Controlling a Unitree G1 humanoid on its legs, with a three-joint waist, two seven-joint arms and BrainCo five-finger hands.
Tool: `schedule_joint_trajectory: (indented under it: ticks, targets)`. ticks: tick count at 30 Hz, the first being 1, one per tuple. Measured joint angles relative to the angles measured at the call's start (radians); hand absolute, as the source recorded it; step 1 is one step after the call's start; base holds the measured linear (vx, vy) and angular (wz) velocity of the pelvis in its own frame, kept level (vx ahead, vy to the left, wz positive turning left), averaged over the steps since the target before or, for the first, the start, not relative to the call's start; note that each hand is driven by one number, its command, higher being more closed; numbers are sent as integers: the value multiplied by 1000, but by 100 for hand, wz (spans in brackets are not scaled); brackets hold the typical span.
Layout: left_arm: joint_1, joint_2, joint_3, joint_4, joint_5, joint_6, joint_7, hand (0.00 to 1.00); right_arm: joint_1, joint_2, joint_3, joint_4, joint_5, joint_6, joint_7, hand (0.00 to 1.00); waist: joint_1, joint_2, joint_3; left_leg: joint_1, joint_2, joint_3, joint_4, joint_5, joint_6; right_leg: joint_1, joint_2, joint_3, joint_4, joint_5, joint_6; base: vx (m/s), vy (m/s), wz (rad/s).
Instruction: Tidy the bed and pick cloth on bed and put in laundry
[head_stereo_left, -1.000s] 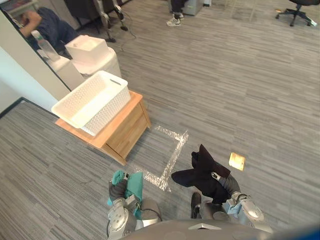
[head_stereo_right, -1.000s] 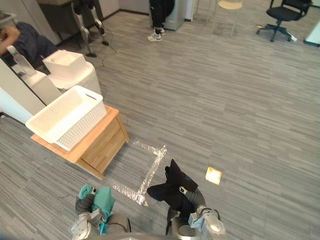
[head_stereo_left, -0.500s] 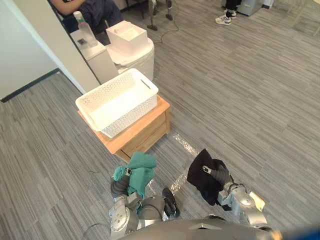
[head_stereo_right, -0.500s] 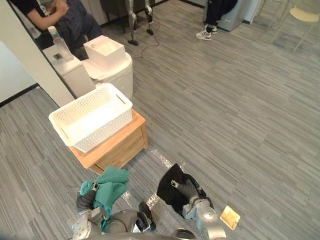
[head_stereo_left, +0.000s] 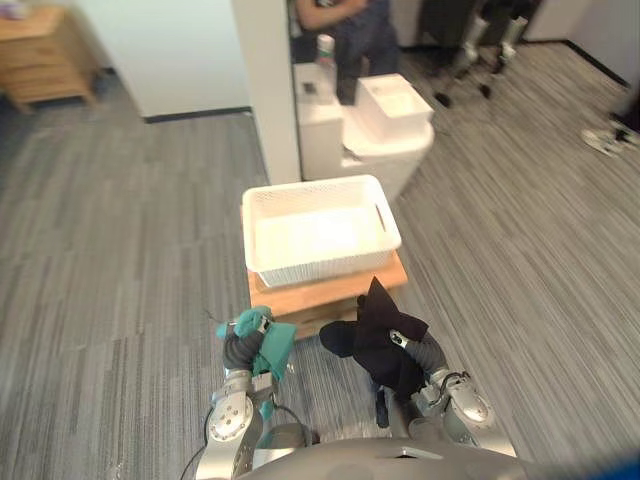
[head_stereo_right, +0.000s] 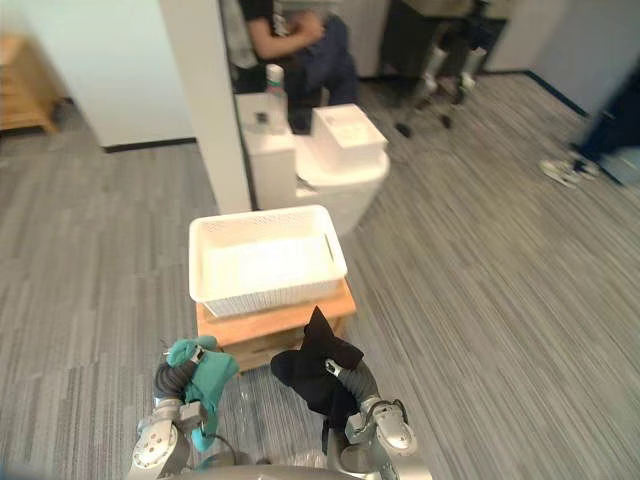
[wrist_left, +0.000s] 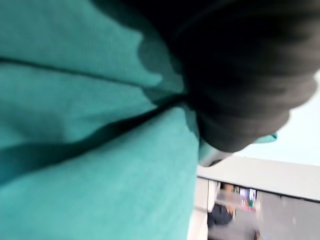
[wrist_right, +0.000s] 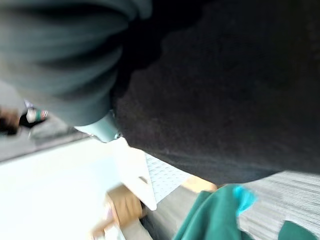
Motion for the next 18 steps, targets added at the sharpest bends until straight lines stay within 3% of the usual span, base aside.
schedule_joint_trajectory:
  ticks: [1,2,3,5,7,9,10,11,12,13,15,18]
  targets:
    - [-1,-11,-4,-2,-1,0,0,100,-11,-9,-14,-3,1,-1,0,100,6,17,1,-9,19,18,9,-2,-5,0,10,-11,-6,-19,-11,310,-184,58]
    - [-8,-29,-5,-2,-1,1,-1,100,-35,-13,-30,-1,4,-1,-1,100,3,41,1,-40,46,63,51,16,-33,8,15,-35,-20,-35,-22,298,-195,68]
    - [-17,-39,-4,-1,-6,3,-1,100,-37,-14,-42,0,15,-1,-1,100,-1,44,13,-91,76,118,175,52,-69,55,12,-63,-63,-41,-29,284,-211,72]
    - [-32,-42,-1,0,-10,4,-12,100,-34,-18,-52,-4,18,2,-4,100,2,39,44,-157,144,218,392,79,-80,167,15,-97,-129,-45,-40,243,-190,48]
    - [-15,-41,-1,0,-10,4,-43,100,-9,-17,-57,-4,18,3,-8,100,8,26,46,-200,200,318,430,53,-48,254,11,-116,-183,-60,-55,241,-131,11]
    - [-9,-38,-1,-1,-10,4,-66,100,-18,-15,-60,-5,18,4,-9,100,5,32,45,-233,188,322,265,61,-48,277,7,-108,-206,-54,-45,319,-23,-26]
    - [-6,-40,-1,-1,-12,4,-81,100,-19,-13,-65,-3,17,11,-11,100,4,35,48,-245,161,285,109,111,-53,279,3,-98,-205,-53,-33,349,94,-30]
    - [-4,-43,-4,-1,-16,4,-89,100,-14,-15,-75,-2,17,21,-15,100,6,41,44,-243,139,236,-42,216,-54,278,5,-83,-202,-62,-18,284,127,-32]
    - [-3,-46,-4,-1,-19,5,-90,100,-11,-18,-77,-2,17,24,-17,100,6,56,39,-241,138,216,-86,295,-54,279,14,-75,-202,-69,-8,218,132,-41]
    - [-7,-47,-2,6,-23,10,-90,100,-8,-17,-79,12,18,29,-22,100,6,49,44,-228,137,221,-87,340,-43,283,12,-57,-199,-80,5,208,135,-36]
    - [-13,-31,-2,5,-38,22,-95,100,11,-6,-77,-14,20,26,-23,100,0,9,29,-218,104,250,-115,314,-34,278,-29,-50,-202,-98,28,198,132,-22]
    - [-26,-17,-10,5,-40,42,-123,100,25,8,-87,-16,24,19,-38,100,-8,-3,30,-179,63,275,-151,300,-22,276,-69,-44,-170,-132,50,144,102,-9]
